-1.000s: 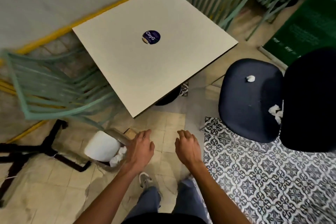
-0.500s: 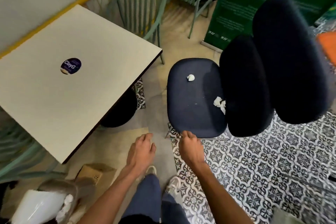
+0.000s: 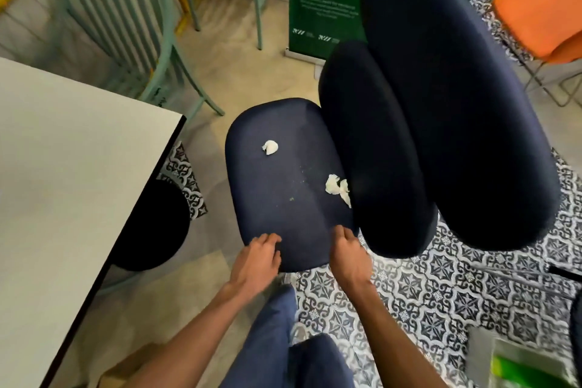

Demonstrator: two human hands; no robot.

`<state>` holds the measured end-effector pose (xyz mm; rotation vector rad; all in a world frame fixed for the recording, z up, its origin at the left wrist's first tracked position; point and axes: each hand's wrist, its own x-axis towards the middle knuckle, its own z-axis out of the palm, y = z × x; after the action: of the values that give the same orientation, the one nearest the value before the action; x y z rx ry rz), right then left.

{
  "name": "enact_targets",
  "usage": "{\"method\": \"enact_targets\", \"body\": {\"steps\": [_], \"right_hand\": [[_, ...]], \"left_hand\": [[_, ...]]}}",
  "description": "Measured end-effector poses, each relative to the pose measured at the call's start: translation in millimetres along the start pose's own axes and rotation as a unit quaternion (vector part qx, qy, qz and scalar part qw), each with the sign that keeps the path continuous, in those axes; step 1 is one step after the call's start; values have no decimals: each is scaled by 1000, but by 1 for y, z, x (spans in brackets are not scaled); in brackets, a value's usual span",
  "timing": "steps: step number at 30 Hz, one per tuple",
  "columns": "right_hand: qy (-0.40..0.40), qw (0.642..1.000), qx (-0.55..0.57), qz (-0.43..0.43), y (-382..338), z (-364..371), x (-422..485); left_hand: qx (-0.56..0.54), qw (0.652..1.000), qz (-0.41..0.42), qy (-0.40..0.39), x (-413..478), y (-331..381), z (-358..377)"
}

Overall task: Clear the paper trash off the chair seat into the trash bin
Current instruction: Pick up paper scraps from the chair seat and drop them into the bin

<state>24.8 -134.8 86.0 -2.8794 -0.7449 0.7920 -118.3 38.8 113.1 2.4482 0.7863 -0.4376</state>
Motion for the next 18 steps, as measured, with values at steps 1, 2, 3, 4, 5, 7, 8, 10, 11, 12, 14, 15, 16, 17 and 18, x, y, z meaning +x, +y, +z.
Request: {"method": "enact_targets", "body": {"steps": [1,2,3,4,5,7,8,10,11,12,14,15,16,17,18], "right_hand": [[-4,1000,-3,7,6,1,19],[-8,1000,-3,14,9,0,30],[-14,1000,-3,24,13,1,43],[-21,999,-3,31,18,4,61],[-23,999,-1,33,20,5,71],[-37,998,10,41,28,11,103],[-32,998,16,42,29,11,115],[-30,999,-3,41,36,20,146],[-29,999,-15,39,36,21,156],[-35,998,-25,36,40,28,173],[-52,998,-26,36,46,42,202],[-67,997,-13,38,48,46,214],[-74,996,7,43,52,54,225],[-82,995,29,50,55,62,234],[-86,994,45,50,57,70,241]], "left_hand": [[2,1000,8,-20,22,6,4],[1,999,15,-31,36,11,5],[1,999,17,-41,51,16,6],[0,999,17,-52,72,22,11],[-3,998,15,-59,83,27,11],[-3,997,22,-72,119,38,19],[-4,997,28,-73,132,44,20],[10,996,41,-75,170,53,34],[20,996,46,-77,183,58,37],[25,995,49,-78,204,60,50],[14,996,61,-70,238,66,71],[10,996,69,-63,252,68,82],[12,996,75,-56,266,68,96],[19,995,78,-53,277,69,107],[26,995,82,-49,287,70,117]]}}
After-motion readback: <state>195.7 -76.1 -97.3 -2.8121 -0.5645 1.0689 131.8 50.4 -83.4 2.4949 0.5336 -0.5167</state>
